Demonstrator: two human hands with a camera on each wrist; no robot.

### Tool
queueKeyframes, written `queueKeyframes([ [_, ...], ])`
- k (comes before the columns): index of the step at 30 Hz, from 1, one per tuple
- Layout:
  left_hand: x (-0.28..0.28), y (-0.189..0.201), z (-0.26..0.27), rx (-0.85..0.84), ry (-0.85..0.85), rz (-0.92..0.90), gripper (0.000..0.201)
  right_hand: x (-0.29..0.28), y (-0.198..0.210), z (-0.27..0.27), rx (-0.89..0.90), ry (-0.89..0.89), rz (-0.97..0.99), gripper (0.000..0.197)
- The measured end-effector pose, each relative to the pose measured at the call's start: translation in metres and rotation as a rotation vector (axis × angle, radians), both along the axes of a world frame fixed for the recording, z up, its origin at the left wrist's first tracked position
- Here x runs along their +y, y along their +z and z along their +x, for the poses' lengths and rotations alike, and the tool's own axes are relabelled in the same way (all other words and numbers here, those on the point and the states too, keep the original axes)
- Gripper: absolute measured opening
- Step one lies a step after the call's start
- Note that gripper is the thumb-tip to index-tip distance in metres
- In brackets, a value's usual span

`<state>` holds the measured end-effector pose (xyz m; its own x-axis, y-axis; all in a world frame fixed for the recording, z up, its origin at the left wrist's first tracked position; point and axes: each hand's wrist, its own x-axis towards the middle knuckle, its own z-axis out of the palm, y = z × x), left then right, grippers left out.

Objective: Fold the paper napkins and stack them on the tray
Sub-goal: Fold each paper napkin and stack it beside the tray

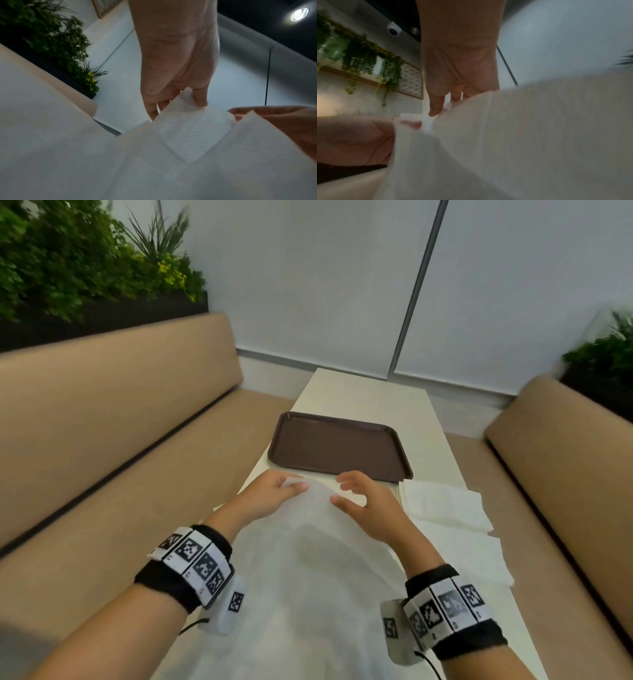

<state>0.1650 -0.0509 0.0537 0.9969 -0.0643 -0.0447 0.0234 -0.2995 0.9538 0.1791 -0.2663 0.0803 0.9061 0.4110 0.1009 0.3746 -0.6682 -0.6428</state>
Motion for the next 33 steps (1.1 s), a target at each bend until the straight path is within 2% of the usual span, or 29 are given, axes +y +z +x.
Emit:
queueKeyframes([
  [2,-0.003,-0.002,0.013,-0.046,-0.005,-0.002,0.019,-0.01,-0.002,-0.002,-0.004,-0.053,0.025,0.047],
  [5,-0.009,0.002,0.029,-0.139,0.036,0.013,0.018,-0.025,-0.007,-0.011,-0.009,-0.133,0.101,0.054],
  [10,-0.011,0.018,0.039,-0.262,0.012,0.122,0.021,-0.05,-0.013,-0.036,0.063,-0.23,0.25,0.046],
  [13,-0.011,0.049,0.032,-0.39,0.004,0.191,0.019,-0.065,-0.013,-0.043,0.107,-0.291,0.322,0.048],
  [17,-0.015,0.111,0.005,-0.485,-0.141,0.323,0.036,-0.069,-0.011,-0.046,0.15,-0.362,0.488,0.074],
  [20,-0.017,0.147,-0.016,-0.494,-0.26,0.337,0.031,-0.057,-0.014,-0.047,0.198,-0.32,0.609,0.1],
  [22,-0.015,0.159,-0.03,-0.452,-0.291,0.249,0.024,-0.044,-0.015,-0.048,0.215,-0.24,0.694,0.112],
  [24,-0.013,0.161,-0.039,-0.361,-0.268,0.093,0.023,-0.034,-0.012,-0.047,0.252,-0.129,0.833,0.104],
  [28,-0.003,0.142,-0.045,-0.213,-0.131,-0.093,0.026,-0.028,0.001,-0.051,0.368,0.009,1.096,0.07],
  [30,0.002,0.128,-0.043,-0.147,-0.05,-0.215,0.048,-0.027,0.011,-0.055,0.389,0.015,1.117,0.057],
  [31,0.003,0.122,-0.044,-0.11,-0.012,-0.286,0.052,-0.028,0.015,-0.057,0.375,-0.006,1.1,0.045],
  [33,0.002,0.108,-0.048,-0.024,-0.004,-0.441,0.044,-0.031,0.023,-0.06,0.296,-0.079,1.033,0.03],
])
